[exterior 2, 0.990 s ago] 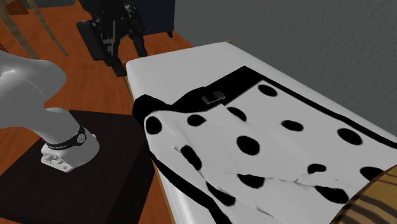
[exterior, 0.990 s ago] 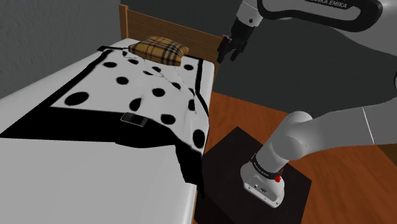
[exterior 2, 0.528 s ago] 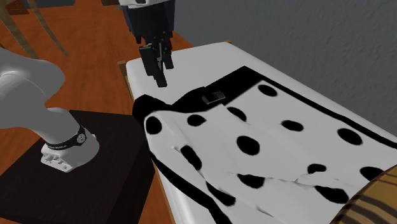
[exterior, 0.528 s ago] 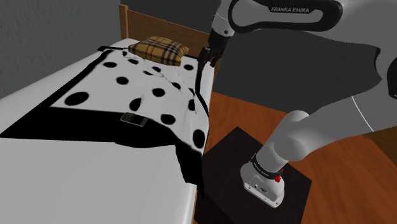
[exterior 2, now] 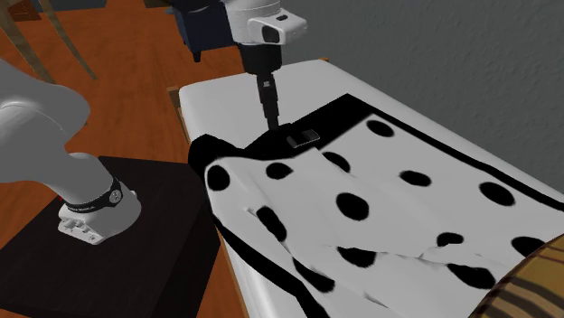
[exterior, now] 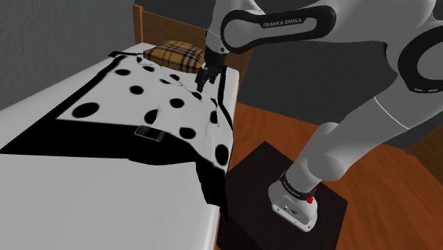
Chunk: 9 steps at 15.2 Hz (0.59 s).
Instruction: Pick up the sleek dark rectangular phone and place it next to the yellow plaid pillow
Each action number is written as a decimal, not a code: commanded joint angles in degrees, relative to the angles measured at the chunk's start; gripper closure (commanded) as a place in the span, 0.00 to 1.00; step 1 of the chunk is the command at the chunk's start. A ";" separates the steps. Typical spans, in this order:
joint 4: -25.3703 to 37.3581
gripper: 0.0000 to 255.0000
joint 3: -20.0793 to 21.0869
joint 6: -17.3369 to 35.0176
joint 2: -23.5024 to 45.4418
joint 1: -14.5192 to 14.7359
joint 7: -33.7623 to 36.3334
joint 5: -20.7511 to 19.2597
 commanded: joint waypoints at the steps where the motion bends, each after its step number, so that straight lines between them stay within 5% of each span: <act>1: 1.11 0.00 0.83 1.90 3.38 0.86 -0.87 -0.20; 9: 7.61 0.00 4.41 7.64 17.33 4.19 -3.11 -2.45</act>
